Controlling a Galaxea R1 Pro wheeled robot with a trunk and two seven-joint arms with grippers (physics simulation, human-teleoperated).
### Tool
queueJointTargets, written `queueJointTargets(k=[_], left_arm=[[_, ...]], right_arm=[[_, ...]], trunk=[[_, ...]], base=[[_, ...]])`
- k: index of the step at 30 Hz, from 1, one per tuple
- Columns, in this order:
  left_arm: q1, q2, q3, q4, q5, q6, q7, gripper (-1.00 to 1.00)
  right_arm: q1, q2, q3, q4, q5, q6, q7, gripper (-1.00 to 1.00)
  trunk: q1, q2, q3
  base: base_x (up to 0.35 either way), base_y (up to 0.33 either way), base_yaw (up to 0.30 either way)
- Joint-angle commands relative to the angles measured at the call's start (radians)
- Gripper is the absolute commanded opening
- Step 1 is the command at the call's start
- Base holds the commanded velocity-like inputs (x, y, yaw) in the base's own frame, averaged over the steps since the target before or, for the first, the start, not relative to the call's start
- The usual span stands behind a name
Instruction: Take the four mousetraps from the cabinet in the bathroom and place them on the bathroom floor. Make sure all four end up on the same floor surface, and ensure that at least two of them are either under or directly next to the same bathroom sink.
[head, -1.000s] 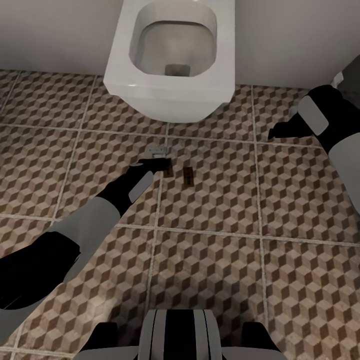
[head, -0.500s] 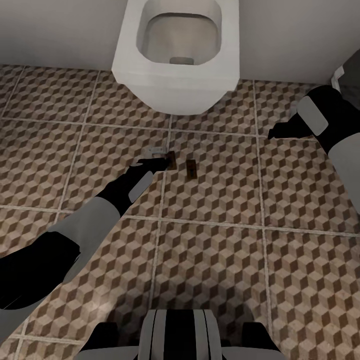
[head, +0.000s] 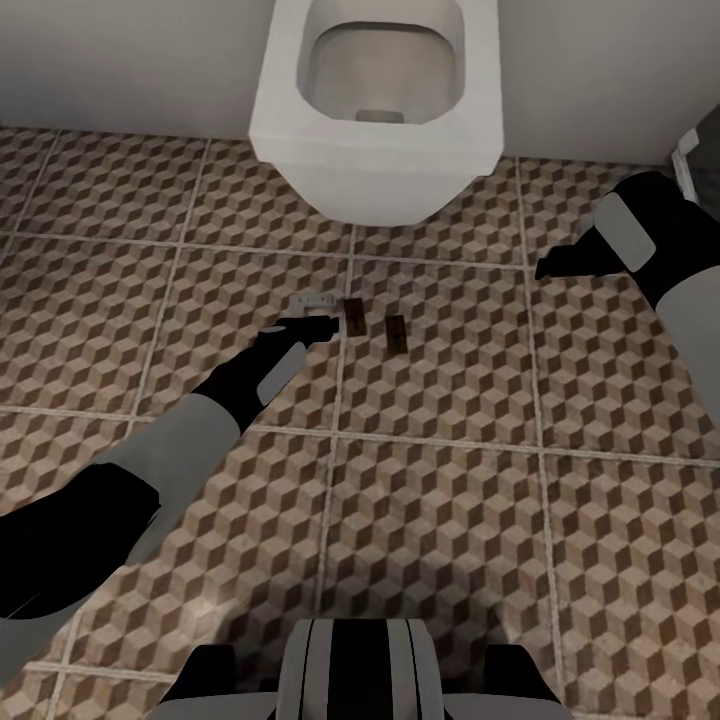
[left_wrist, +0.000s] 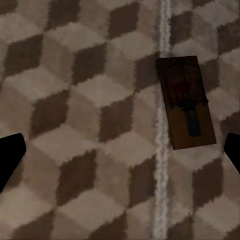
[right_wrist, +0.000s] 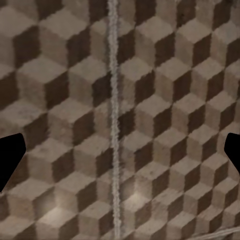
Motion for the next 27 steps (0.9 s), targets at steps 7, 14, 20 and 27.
queueJointTargets(k=[7,14,20,27], left_arm=[[-0.001,0.001,-0.008,-0.003,0.009,0.002,0.010,1.00],[-0.002,0.002,-0.013,-0.003,0.009,0.002,0.010,1.00],[-0.002,0.002,-0.017,-0.003,0.009,0.002,0.011,1.00],[-0.002,0.002,-0.019,-0.004,0.009,0.001,0.011,1.00]], right_arm=[[-0.001,0.000,0.008,-0.001,-0.011,0.003,-0.007,1.00],[-0.001,0.000,0.008,-0.001,-0.011,0.003,-0.007,1.00],[-0.001,0.000,0.009,-0.001,-0.010,0.003,-0.007,1.00],[-0.001,-0.001,0.009,0.000,-0.009,0.003,-0.007,1.00]], trunk=[[0.000,0.000,-0.001],[0.000,0.000,-0.001],[0.000,0.000,-0.001],[0.000,0.000,-0.001]], base=[[-0.005,0.054,0.000],[-0.016,0.023,0.000],[-0.081,0.048,0.000],[-0.036,0.021,0.000]])
